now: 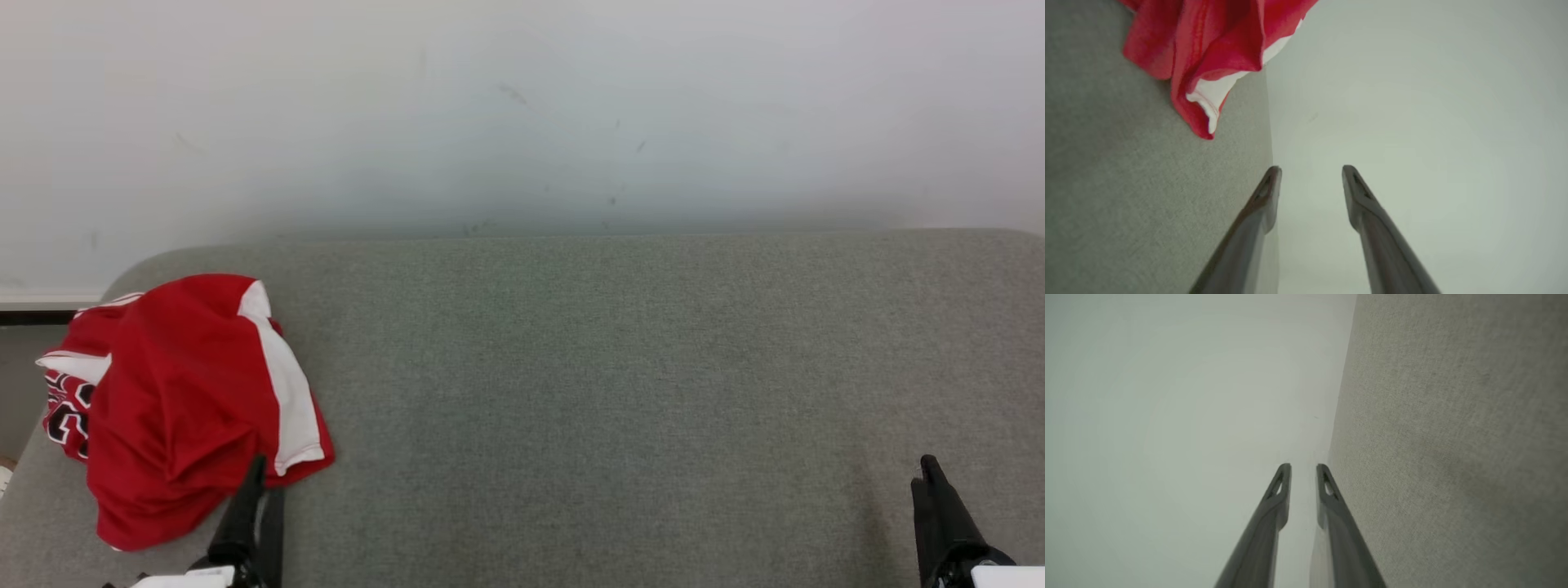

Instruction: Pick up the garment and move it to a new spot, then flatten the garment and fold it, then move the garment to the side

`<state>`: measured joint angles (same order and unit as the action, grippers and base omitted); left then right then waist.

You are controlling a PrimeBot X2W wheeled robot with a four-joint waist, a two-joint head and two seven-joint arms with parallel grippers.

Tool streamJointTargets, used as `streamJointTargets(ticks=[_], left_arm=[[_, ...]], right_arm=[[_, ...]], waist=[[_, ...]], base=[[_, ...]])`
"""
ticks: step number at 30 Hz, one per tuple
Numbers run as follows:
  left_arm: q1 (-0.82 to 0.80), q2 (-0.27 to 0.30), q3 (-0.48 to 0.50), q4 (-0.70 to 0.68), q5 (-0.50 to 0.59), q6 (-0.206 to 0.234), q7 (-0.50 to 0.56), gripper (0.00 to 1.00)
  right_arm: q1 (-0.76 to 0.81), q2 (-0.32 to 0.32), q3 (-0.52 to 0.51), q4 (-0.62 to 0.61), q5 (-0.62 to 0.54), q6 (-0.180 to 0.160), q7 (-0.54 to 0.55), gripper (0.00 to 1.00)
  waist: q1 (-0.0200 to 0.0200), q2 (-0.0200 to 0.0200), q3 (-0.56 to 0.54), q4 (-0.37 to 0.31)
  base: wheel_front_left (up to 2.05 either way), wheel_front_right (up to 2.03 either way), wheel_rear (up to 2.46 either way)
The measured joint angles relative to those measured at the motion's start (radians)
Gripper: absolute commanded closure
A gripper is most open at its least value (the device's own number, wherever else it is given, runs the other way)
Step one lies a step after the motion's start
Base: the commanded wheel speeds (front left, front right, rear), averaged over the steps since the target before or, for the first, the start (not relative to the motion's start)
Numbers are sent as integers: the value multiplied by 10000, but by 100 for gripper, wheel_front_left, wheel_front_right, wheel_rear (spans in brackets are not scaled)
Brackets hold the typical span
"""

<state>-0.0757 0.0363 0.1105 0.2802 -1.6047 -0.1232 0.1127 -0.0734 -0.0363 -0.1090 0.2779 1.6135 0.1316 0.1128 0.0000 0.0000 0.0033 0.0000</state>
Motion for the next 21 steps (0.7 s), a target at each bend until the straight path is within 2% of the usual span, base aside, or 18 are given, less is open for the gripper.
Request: streamJointTargets(ticks=[14, 21], left_arm=[[36, -12, -355, -594, 566, 2, -673, 0], [32, -10, -382, -851, 1753, 2, -963, 0]], right_arm=[[40, 2, 706, -537, -190, 0, -637, 0], [30, -58, 1089, -840, -792, 0, -968, 0]], waist=[[0, 0, 42, -12], [0, 0, 80, -40]], base=[[0, 0, 0], [0, 0, 0]])
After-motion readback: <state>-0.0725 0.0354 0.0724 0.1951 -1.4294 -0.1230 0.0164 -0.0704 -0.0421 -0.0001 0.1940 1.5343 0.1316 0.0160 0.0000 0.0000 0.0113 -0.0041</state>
